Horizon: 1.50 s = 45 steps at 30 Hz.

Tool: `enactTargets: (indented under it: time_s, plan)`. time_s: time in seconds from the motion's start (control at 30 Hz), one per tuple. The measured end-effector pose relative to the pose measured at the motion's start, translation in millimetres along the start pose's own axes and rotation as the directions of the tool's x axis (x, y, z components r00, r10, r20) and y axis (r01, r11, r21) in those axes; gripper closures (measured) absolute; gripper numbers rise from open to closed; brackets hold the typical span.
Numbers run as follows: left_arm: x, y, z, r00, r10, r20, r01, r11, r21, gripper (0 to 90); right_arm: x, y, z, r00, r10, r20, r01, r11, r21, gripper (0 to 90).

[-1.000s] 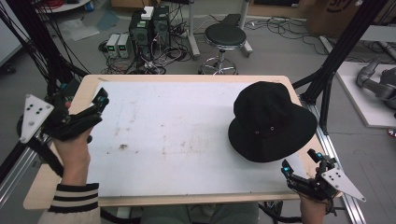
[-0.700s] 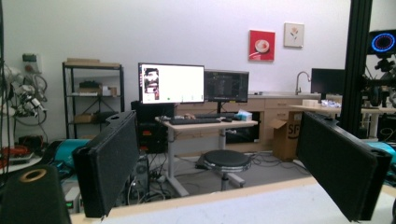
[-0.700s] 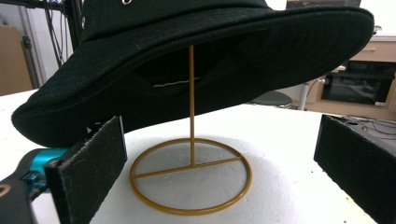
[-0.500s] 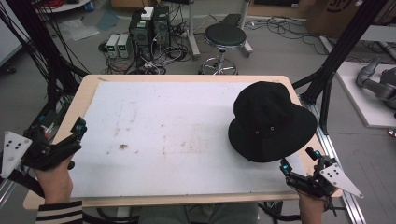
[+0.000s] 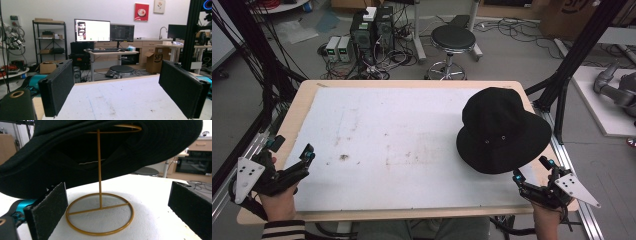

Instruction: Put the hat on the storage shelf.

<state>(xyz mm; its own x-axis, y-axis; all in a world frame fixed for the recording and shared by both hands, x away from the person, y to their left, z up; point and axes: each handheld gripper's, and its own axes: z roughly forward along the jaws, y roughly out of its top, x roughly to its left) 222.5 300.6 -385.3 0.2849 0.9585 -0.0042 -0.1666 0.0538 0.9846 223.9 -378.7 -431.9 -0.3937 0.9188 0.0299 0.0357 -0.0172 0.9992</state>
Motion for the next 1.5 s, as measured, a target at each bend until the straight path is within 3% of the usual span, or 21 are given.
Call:
enactTargets:
  time_s: [0.57, 0.77, 1.5]
  plan:
    - [-5.9, -6.8, 7.8, 0.9997, 0.012, 0.022, -0.013, 0.9984, 0.055, 13.4, 1.0, 1.6, -4.2, 1.0000, 0.001, -0.001, -0.001, 1.000, -0.008, 2.1]
    - [-8.1, -7.8, 8.4, 0.9992, 0.014, 0.038, -0.016, 0.9985, 0.053, 13.3, 2.2, 2.0, -3.5, 1.0000, 0.004, -0.002, -0.004, 1.000, -0.009, 2.1]
    - [-5.9, -12.4, 5.8, 0.9995, -0.004, 0.030, 0.003, 0.9988, 0.049, 13.3, 5.3, 1.9, -0.1, 0.9998, -0.003, -0.018, 0.003, 1.000, -0.002, 2.1]
